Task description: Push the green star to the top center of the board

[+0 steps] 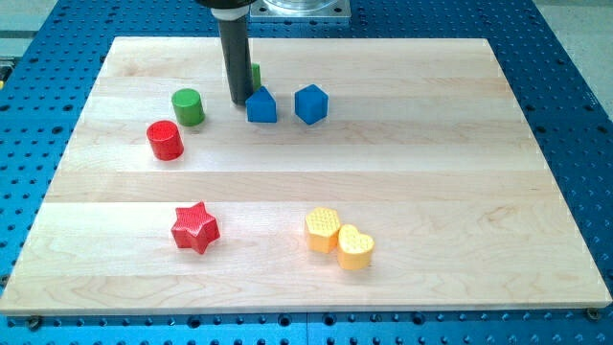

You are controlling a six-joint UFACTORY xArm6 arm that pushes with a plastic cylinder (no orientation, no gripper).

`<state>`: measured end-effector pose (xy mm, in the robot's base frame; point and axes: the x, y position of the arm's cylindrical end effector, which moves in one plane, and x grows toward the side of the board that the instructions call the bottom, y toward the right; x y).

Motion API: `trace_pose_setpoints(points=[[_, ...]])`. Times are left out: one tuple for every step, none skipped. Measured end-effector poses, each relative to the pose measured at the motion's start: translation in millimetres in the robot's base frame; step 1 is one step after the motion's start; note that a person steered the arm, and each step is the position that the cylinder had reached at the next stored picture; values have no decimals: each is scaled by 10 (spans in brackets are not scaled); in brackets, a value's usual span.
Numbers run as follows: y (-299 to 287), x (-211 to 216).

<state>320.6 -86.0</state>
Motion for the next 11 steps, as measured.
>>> trace_pose_setpoints(points=[[-746, 103], [-150, -410], [534, -689], [-45, -456], [273, 7], [597, 223], [743, -90], [656, -138], [475, -365], [888, -457], [818, -263]])
